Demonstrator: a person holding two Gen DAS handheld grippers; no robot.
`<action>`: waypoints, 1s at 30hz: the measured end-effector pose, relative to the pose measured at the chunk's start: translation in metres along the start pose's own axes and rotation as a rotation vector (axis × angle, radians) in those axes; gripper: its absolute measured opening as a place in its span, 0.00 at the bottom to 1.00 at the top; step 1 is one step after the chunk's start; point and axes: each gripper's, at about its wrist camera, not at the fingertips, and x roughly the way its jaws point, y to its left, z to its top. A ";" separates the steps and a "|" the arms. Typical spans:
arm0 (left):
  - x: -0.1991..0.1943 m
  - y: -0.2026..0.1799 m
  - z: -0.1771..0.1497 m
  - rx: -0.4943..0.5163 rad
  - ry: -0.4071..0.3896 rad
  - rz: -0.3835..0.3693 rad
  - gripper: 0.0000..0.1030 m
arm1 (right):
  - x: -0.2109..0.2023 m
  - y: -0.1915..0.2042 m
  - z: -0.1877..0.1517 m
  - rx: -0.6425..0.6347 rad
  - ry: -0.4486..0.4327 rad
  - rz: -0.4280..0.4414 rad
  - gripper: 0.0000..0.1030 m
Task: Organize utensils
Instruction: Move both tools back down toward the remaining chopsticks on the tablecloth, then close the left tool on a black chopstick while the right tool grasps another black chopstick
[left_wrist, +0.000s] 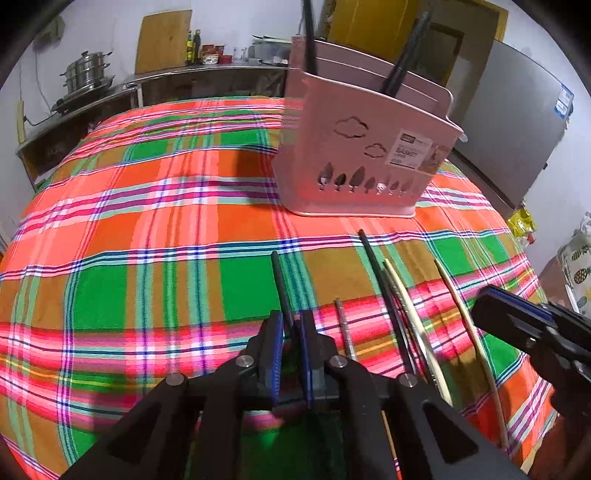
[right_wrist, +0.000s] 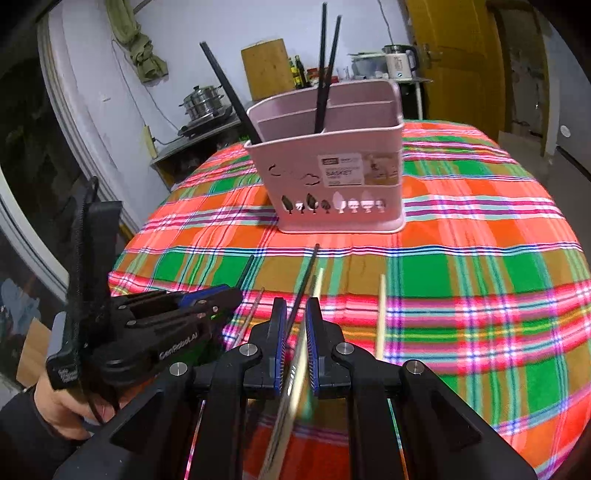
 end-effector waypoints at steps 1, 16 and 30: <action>-0.001 0.004 0.000 -0.008 -0.005 0.008 0.09 | 0.004 0.000 0.002 0.000 0.007 0.004 0.10; -0.004 0.034 0.003 -0.066 -0.024 -0.014 0.08 | 0.070 0.001 0.016 0.020 0.141 -0.022 0.10; 0.006 0.035 0.017 -0.045 0.043 -0.015 0.08 | 0.086 0.000 0.033 0.033 0.199 -0.056 0.10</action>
